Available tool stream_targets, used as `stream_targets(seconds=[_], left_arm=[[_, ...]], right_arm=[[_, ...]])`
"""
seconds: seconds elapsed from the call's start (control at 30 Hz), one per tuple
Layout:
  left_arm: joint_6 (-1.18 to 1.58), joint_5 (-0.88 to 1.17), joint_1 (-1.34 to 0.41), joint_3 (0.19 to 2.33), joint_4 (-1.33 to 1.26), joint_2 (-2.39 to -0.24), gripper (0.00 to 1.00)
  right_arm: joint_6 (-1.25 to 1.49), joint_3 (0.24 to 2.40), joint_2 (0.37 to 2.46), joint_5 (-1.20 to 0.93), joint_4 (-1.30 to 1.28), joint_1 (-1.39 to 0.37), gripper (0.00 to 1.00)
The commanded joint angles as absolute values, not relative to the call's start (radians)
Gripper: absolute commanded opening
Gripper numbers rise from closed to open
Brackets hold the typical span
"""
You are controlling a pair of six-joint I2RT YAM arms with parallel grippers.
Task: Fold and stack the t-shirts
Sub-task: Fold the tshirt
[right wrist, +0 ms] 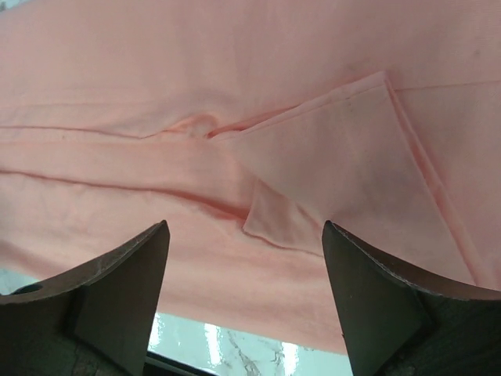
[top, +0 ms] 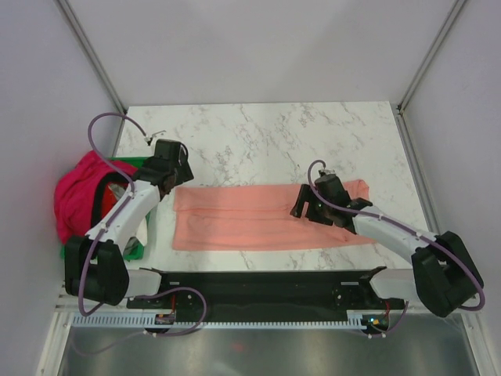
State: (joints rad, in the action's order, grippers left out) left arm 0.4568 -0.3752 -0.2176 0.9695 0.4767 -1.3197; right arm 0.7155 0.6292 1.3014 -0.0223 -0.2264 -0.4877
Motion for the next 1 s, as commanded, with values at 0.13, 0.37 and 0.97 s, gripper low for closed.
stream_targets(seconds=[0.13,0.37,0.97], left_arm=[[0.428,-0.410,-0.219,1.000,0.463,-1.281,0.77],[0.428,-0.411,-0.225,0.999,0.468,-1.279,0.77],[0.428,-0.423,-0.224,1.003,0.466,-1.272,0.77]], right_arm=[[0.683,0.742,1.233,0.158,-0.323,-0.490,0.87],[0.626,0.785,1.341,0.167,-0.338,-0.371,0.86],[0.770,0.598,1.214,0.043,-0.297,-0.462,0.85]])
